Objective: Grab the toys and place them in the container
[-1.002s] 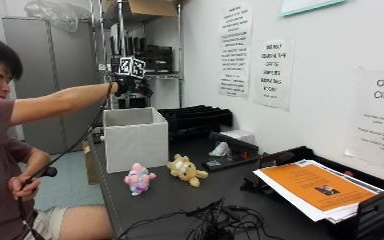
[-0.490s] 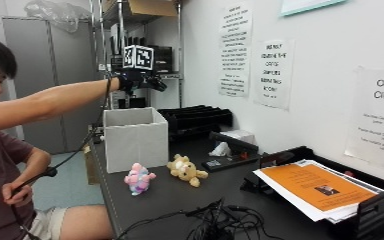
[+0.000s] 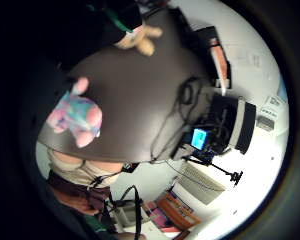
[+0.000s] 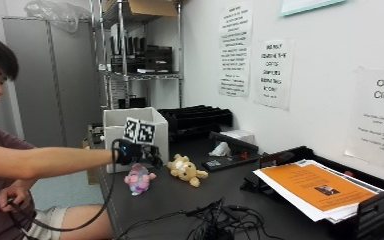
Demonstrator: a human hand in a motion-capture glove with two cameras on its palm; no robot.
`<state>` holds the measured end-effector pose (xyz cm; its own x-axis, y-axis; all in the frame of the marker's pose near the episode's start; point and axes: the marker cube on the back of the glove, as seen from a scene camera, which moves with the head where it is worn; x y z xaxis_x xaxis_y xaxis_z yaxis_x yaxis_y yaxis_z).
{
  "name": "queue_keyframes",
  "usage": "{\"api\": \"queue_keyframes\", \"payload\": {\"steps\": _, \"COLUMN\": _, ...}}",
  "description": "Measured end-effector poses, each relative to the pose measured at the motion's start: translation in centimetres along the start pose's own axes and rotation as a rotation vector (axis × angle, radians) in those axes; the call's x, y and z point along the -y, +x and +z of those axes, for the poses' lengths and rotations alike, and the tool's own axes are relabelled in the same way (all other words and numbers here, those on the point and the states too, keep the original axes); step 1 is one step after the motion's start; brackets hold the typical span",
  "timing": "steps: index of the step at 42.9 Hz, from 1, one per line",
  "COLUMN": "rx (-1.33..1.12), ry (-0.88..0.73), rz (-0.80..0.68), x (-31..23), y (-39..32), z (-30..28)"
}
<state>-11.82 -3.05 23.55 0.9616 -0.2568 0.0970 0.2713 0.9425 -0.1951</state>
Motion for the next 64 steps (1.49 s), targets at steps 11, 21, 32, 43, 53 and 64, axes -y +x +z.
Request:
{"api": "queue_keyframes", "payload": {"steps": 11, "rx": 0.010, "ry": 0.112, "rz": 0.002, "x": 1.2, "y": 0.3, "z": 9.8}}
{"api": "queue_keyframes", "payload": {"steps": 21, "rx": 0.053, "ry": 0.245, "rz": -0.012, "x": 2.7, "y": 0.1, "z": 9.6}}
{"api": "queue_keyframes", "payload": {"steps": 32, "rx": 0.233, "ry": 0.064, "rz": 0.007, "x": 4.3, "y": -0.2, "z": 6.0}}
{"api": "queue_keyframes", "payload": {"steps": 43, "rx": 0.157, "ry": 0.186, "rz": 0.027, "x": 2.7, "y": 0.5, "z": -7.9}}
{"api": "queue_keyframes", "payload": {"steps": 53, "rx": 0.077, "ry": 0.328, "rz": 0.004, "x": 2.1, "y": -2.9, "z": -20.0}}
{"api": "queue_keyframes", "payload": {"steps": 64, "rx": 0.065, "ry": 0.389, "rz": -0.095, "x": 5.5, "y": -13.0, "z": -24.8}}
